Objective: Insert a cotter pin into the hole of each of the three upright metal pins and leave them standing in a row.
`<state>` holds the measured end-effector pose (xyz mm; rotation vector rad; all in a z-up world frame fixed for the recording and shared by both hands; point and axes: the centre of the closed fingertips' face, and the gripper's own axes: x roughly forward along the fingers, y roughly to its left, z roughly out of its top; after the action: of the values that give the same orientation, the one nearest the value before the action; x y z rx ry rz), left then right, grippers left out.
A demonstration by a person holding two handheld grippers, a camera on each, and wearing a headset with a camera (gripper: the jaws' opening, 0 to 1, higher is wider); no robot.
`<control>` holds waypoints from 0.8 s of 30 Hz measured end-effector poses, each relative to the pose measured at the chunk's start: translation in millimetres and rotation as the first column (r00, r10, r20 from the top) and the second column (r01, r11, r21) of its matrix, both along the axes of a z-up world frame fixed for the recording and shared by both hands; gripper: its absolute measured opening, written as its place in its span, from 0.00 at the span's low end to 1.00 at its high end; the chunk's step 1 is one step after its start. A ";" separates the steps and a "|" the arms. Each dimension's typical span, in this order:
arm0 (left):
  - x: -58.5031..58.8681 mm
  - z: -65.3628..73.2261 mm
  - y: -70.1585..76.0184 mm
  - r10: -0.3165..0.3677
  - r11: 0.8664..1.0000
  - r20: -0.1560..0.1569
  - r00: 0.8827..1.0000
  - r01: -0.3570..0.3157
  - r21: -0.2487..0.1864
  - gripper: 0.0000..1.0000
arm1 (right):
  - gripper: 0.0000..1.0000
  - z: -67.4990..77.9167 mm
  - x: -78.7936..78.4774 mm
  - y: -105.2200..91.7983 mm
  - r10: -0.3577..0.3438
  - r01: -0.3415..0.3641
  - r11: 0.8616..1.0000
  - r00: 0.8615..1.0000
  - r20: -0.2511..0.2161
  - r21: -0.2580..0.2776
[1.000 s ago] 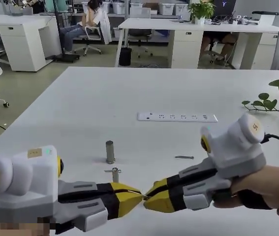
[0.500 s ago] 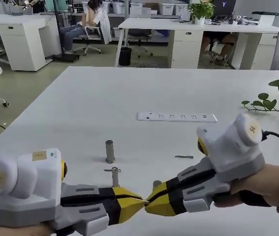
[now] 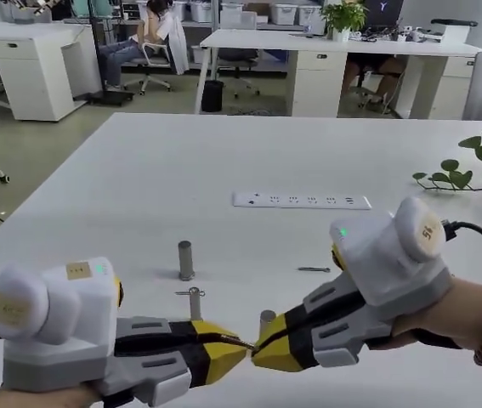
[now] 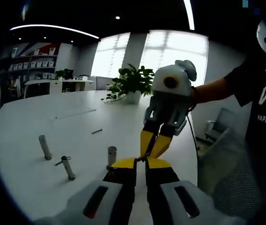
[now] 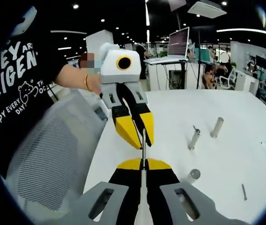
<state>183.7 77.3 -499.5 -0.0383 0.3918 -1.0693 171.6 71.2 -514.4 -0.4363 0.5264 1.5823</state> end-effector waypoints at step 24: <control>33.7 -28.2 1.4 0.216 0.971 0.054 0.975 -0.220 0.091 0.21 | 0.00 -28.1 35.8 -47.1 -0.044 0.061 0.986 0.993 0.108 -0.158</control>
<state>217.3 78.7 -527.7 0.0276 0.3904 -0.8320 207.4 24.1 -542.5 -0.6196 0.5832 1.4629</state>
